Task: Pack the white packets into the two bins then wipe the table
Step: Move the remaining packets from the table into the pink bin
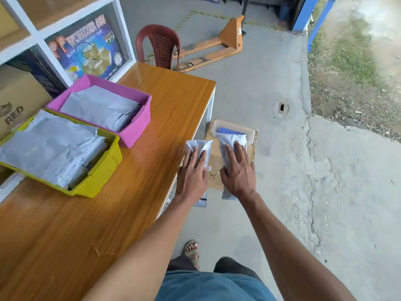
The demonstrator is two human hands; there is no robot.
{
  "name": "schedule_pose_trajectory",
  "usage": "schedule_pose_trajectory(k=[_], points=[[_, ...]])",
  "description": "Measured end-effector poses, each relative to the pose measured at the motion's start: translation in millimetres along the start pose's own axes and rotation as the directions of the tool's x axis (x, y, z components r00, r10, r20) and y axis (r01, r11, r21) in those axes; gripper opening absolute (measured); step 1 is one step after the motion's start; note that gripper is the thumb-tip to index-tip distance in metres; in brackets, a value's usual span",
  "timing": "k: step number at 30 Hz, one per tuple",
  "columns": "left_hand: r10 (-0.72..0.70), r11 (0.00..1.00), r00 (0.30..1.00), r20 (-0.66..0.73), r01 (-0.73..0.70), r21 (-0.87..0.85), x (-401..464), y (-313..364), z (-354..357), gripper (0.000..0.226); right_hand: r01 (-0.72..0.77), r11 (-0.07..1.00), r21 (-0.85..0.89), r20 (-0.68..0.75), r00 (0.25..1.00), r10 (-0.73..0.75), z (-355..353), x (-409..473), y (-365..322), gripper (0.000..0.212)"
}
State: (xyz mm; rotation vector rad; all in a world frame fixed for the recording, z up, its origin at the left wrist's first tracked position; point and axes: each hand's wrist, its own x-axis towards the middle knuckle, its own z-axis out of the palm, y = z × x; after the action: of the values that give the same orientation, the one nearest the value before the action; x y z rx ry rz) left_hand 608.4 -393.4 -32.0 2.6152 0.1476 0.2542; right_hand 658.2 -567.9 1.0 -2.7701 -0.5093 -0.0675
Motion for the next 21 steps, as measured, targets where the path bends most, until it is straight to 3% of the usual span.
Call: schedule_pose_trajectory(k=[12,16,21], points=[[-0.148,0.986,0.961,-0.234,0.160,0.034,168.6,-45.1,-27.0,0.064,0.262,0.959,0.111,-0.003,0.965,-0.263,22.5,226.4,-40.1,0.078],[-0.222,0.962,0.891,-0.396,0.265,0.059,207.0,-61.0,-48.6,0.061,0.386,0.908,0.165,0.003,0.920,-0.392,25.3,294.2,-67.6,0.075],[-0.386,0.864,0.750,-0.537,0.498,0.074,240.5,-72.6,-86.3,0.062,0.549,0.800,0.243,0.019,0.822,-0.569,22.2,359.1,-118.0,0.076]])
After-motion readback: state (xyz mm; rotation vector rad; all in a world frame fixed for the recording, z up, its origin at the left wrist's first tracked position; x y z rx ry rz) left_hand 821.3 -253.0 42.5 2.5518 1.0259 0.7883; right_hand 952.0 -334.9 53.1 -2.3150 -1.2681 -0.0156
